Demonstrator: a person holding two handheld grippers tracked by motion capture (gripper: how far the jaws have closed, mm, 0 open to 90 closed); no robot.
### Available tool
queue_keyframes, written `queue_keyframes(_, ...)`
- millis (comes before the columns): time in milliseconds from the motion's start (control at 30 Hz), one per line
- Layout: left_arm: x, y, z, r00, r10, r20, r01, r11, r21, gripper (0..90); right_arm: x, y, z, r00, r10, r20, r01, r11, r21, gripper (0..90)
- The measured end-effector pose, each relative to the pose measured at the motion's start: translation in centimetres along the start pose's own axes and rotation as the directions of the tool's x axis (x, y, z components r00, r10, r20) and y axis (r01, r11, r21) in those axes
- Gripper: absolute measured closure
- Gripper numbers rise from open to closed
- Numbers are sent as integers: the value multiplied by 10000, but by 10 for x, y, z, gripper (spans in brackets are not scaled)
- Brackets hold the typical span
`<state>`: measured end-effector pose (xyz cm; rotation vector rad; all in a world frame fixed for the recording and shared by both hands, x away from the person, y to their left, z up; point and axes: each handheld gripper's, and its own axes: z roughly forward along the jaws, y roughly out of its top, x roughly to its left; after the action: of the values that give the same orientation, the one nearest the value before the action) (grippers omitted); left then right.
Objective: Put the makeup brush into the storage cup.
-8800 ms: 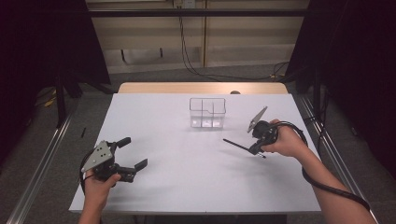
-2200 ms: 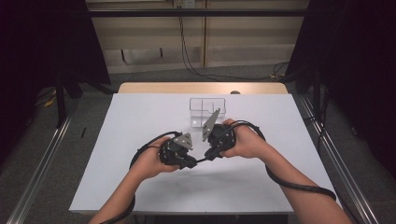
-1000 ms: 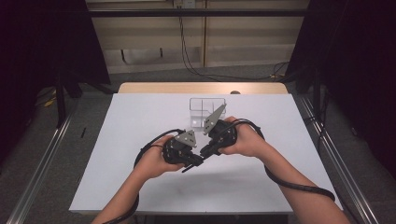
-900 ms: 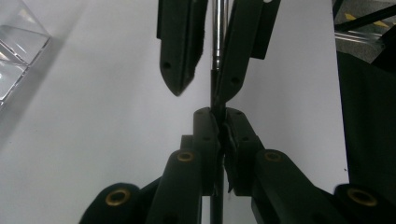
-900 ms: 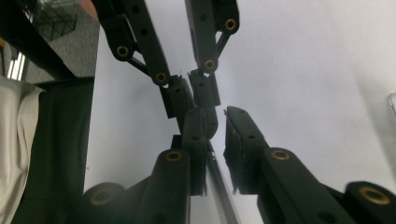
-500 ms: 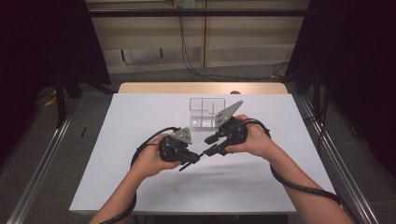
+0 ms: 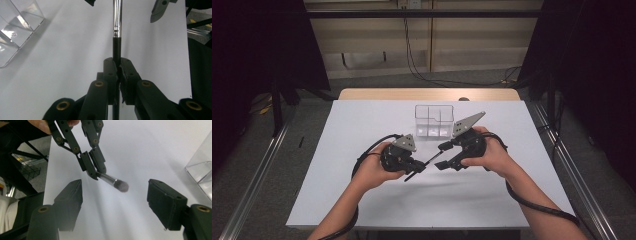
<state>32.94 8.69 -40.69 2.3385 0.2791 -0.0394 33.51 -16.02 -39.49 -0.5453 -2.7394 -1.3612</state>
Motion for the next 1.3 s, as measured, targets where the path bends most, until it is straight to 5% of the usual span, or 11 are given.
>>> queue_keyframes(300,3,-1,-6,9996,-272,-57,267,9972,-692,842,-1,-11,2,9996,283,-8,-283,9979,-580,212)
queue_keyframes(567,5,-4,-11,9973,-733,-88,712,9857,-1527,842,-1,-19,6,9993,350,99,-340,9958,-854,186)
queue_keyframes(1167,10,-10,-19,9895,-1406,-323,1238,9426,-3102,842,-1,-33,5,9971,648,405,-574,9848,-1637,119)
queue_keyframes(1300,10,-10,-19,9879,-1521,-300,1323,9281,-3481,842,-1,-36,5,9966,699,444,-615,9837,-1692,105)
